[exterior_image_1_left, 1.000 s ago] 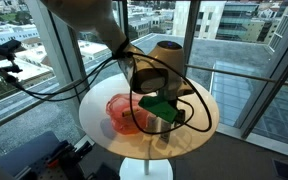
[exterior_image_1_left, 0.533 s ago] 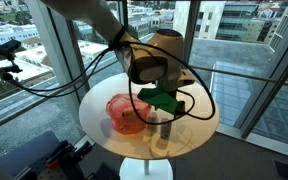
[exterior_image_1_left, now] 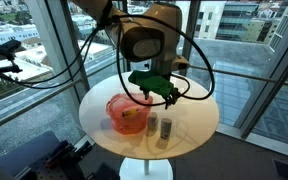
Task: Remove the white bottle from the plastic
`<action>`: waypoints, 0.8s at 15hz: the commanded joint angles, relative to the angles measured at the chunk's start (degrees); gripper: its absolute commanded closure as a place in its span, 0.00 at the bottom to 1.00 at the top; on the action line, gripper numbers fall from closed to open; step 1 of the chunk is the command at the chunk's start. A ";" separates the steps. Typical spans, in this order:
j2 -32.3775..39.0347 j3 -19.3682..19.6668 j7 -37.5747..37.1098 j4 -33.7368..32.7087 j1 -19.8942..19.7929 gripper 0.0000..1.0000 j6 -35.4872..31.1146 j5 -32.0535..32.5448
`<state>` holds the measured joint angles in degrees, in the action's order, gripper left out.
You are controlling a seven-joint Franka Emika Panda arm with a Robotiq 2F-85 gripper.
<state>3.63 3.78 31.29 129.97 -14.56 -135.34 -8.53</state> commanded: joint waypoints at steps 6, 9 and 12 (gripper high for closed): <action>-10.61 1.48 -15.02 4.29 5.36 0.00 9.08 9.34; -14.31 1.04 -19.66 5.93 6.99 0.00 11.04 8.82; -18.14 0.74 -21.82 7.11 8.54 0.00 14.40 7.96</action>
<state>-9.45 4.67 12.49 134.96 -7.34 -124.20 -0.43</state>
